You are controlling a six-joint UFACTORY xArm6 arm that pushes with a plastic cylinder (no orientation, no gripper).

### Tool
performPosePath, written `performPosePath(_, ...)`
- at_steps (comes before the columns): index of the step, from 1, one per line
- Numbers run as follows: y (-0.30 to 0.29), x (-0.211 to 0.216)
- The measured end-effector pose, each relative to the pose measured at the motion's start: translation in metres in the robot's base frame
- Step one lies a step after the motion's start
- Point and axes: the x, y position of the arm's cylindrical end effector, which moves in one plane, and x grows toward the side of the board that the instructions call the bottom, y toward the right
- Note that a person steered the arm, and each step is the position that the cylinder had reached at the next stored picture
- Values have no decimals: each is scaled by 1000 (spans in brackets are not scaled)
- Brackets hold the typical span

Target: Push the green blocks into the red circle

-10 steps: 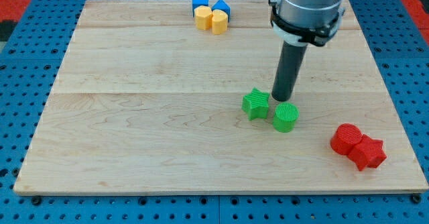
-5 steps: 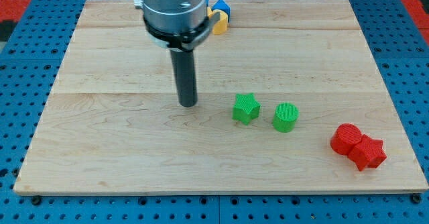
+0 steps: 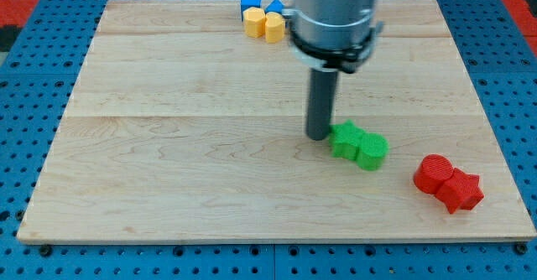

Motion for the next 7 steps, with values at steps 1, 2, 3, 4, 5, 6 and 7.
performPosePath(1,31,2)
performPosePath(2,31,12)
performPosePath(3,31,22)
performPosePath(4,30,7)
performPosePath(5,23,-57)
performPosePath(6,23,-130)
performPosePath(7,20,-202)
